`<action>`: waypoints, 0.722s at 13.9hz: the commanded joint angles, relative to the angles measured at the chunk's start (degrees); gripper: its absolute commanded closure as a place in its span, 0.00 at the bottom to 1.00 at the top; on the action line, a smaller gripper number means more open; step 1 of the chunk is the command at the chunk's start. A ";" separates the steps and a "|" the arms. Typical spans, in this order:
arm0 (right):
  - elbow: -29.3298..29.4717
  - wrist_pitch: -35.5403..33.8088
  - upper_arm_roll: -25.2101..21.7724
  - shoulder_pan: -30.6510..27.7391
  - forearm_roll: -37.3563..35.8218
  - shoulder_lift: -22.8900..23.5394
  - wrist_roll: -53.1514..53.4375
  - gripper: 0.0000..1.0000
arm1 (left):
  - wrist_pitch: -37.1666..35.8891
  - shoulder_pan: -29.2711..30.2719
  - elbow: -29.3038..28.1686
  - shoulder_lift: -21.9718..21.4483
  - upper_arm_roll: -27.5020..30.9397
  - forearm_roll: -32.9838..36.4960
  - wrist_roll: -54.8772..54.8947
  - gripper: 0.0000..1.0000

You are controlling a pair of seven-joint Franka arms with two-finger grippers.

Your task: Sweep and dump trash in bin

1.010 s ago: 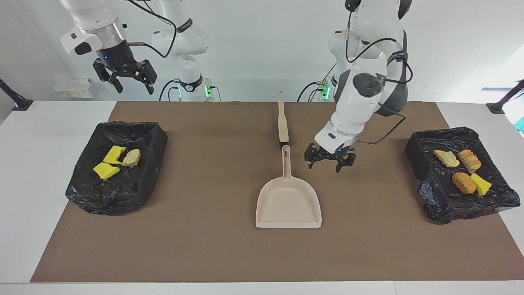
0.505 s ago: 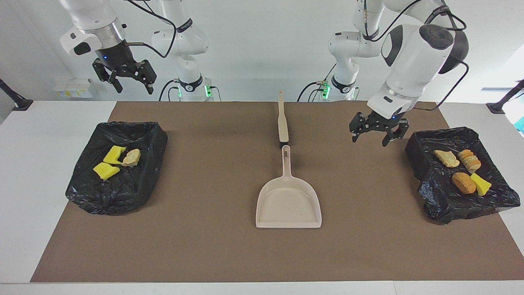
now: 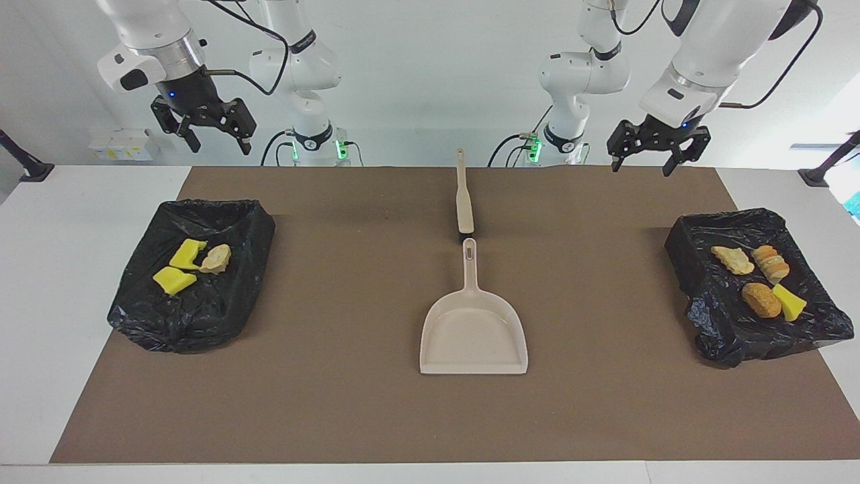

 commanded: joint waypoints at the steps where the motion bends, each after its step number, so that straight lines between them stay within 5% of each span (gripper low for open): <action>1: -0.34 -0.40 0.27 -0.53 -0.28 -0.59 0.57 0.00 | -0.83 0.69 -1.07 -1.27 -0.15 0.81 0.32 0.00; 10: -0.16 -0.14 0.45 -0.88 -0.54 -0.50 0.83 0.00 | 3.06 3.06 3.30 2.67 -0.06 0.81 0.41 0.00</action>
